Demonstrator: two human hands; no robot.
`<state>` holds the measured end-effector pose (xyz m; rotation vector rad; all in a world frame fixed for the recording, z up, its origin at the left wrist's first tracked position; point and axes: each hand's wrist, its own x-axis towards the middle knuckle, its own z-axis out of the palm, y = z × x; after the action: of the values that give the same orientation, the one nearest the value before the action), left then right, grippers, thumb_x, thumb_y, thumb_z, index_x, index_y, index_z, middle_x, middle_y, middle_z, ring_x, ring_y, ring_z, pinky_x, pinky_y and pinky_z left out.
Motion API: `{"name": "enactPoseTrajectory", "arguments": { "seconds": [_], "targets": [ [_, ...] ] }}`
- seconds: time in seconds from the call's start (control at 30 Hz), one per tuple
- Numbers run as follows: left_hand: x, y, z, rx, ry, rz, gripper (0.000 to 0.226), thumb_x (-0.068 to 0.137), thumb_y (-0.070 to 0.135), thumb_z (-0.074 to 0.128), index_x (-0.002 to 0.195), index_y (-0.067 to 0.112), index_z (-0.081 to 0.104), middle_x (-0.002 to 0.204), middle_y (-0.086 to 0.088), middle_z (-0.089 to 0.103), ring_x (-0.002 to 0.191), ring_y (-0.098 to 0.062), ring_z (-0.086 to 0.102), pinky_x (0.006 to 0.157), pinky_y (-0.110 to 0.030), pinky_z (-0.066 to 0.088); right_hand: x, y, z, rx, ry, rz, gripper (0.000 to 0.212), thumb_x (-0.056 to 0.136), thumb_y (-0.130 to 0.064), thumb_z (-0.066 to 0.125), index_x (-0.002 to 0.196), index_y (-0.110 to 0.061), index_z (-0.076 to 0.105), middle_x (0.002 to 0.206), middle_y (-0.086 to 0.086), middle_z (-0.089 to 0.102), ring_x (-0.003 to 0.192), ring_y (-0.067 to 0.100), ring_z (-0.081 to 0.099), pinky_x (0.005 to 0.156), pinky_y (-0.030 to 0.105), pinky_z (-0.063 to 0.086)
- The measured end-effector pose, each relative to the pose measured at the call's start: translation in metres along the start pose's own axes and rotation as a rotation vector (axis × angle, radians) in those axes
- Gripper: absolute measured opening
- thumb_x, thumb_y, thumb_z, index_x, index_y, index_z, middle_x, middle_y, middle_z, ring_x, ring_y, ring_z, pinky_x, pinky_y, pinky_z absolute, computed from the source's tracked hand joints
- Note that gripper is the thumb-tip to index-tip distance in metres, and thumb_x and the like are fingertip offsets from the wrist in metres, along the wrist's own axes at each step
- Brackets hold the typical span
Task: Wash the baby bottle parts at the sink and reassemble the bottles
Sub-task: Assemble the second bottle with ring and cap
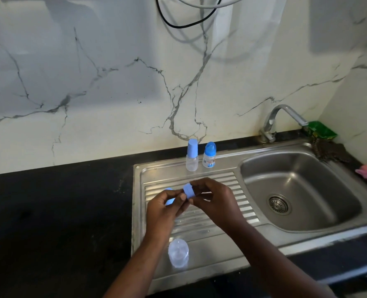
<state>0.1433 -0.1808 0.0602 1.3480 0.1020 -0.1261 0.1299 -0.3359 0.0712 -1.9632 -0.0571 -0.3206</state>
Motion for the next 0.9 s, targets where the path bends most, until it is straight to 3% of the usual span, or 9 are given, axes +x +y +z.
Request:
{"name": "enactPoseTrajectory", "arguments": {
  "seconds": [0.1, 0.17, 0.23, 0.33, 0.5, 0.6, 0.7, 0.8, 0.9],
  "targets": [
    [0.002, 0.001, 0.010, -0.038, -0.020, -0.008, 0.010, 0.089, 0.005, 0.070, 0.094, -0.004, 0.070, 0.090, -0.017, 0.076, 0.088, -0.032, 0.075, 0.075, -0.028, 0.061, 0.006, 0.005, -0.012, 0.005, -0.022, -0.006, 0.053, 0.071, -0.007, 0.086, 0.119, -0.022, 0.066, 0.116, -0.009, 0.061, 0.097, 0.006, 0.067, 0.080, 0.023, 0.058],
    [0.004, 0.003, 0.014, -0.008, -0.041, 0.020, 0.011, 0.089, 0.006, 0.070, 0.092, -0.004, 0.069, 0.089, -0.015, 0.076, 0.087, -0.031, 0.075, 0.074, -0.027, 0.060, 0.010, 0.006, -0.020, 0.050, -0.121, 0.019, 0.063, 0.074, -0.009, 0.086, 0.129, -0.027, 0.062, 0.126, -0.011, 0.062, 0.109, 0.004, 0.064, 0.089, 0.025, 0.056],
    [0.005, 0.005, 0.018, 0.063, -0.055, 0.059, 0.012, 0.090, 0.007, 0.069, 0.092, -0.006, 0.068, 0.087, -0.014, 0.076, 0.084, -0.029, 0.075, 0.072, -0.026, 0.059, 0.016, 0.007, -0.028, 0.107, -0.206, 0.085, 0.056, 0.076, -0.012, 0.085, 0.126, -0.028, 0.065, 0.119, -0.010, 0.069, 0.107, 0.006, 0.067, 0.092, 0.031, 0.057],
    [0.007, 0.006, 0.027, 0.145, -0.060, 0.083, 0.012, 0.093, 0.004, 0.066, 0.090, -0.008, 0.065, 0.084, -0.015, 0.074, 0.076, -0.029, 0.075, 0.066, -0.026, 0.059, 0.020, 0.009, -0.035, 0.080, -0.190, 0.103, 0.046, 0.074, -0.017, 0.087, 0.113, -0.029, 0.068, 0.106, -0.011, 0.072, 0.097, 0.009, 0.071, 0.085, 0.036, 0.060],
    [0.008, 0.008, 0.042, 0.208, 0.010, 0.110, 0.011, 0.097, 0.006, 0.062, 0.088, 0.000, 0.060, 0.078, -0.004, 0.071, 0.075, -0.025, 0.074, 0.062, -0.029, 0.060, 0.025, 0.012, -0.036, 0.072, -0.117, 0.058, 0.045, 0.071, -0.018, 0.089, 0.109, -0.028, 0.066, 0.099, -0.014, 0.072, 0.094, 0.006, 0.069, 0.080, 0.026, 0.058],
    [0.007, 0.008, 0.048, 0.225, 0.048, 0.112, 0.013, 0.098, 0.010, 0.061, 0.092, -0.001, 0.059, 0.084, -0.012, 0.071, 0.078, -0.023, 0.075, 0.060, -0.026, 0.059, 0.027, 0.011, -0.033, 0.083, -0.065, 0.023, 0.045, 0.071, -0.014, 0.088, 0.110, -0.022, 0.067, 0.099, -0.012, 0.072, 0.092, 0.004, 0.069, 0.076, 0.020, 0.057],
    [0.011, 0.014, 0.045, 0.236, 0.062, 0.073, 0.012, 0.099, 0.009, 0.060, 0.095, -0.003, 0.061, 0.085, -0.016, 0.073, 0.075, -0.027, 0.075, 0.061, -0.028, 0.060, 0.033, 0.013, -0.037, 0.148, -0.149, 0.052, 0.043, 0.071, -0.012, 0.088, 0.108, -0.022, 0.069, 0.097, -0.009, 0.073, 0.090, 0.009, 0.071, 0.078, 0.026, 0.059],
    [0.016, 0.021, 0.037, 0.228, -0.036, 0.007, 0.013, 0.099, 0.008, 0.058, 0.099, -0.005, 0.062, 0.084, -0.016, 0.076, 0.079, -0.031, 0.076, 0.071, -0.037, 0.064, 0.038, 0.017, -0.046, 0.270, -0.285, 0.105, 0.040, 0.074, -0.007, 0.085, 0.109, -0.020, 0.069, 0.100, -0.002, 0.074, 0.092, 0.019, 0.072, 0.082, 0.036, 0.060],
    [0.016, 0.026, 0.034, 0.194, -0.107, -0.087, 0.016, 0.098, 0.007, 0.060, 0.103, -0.008, 0.061, 0.088, -0.018, 0.076, 0.079, -0.031, 0.076, 0.070, -0.034, 0.063, 0.039, 0.023, -0.053, 0.448, -0.371, 0.162, 0.038, 0.075, 0.001, 0.081, 0.109, -0.009, 0.068, 0.101, 0.009, 0.073, 0.091, 0.027, 0.071, 0.080, 0.038, 0.058]
  ]
}}
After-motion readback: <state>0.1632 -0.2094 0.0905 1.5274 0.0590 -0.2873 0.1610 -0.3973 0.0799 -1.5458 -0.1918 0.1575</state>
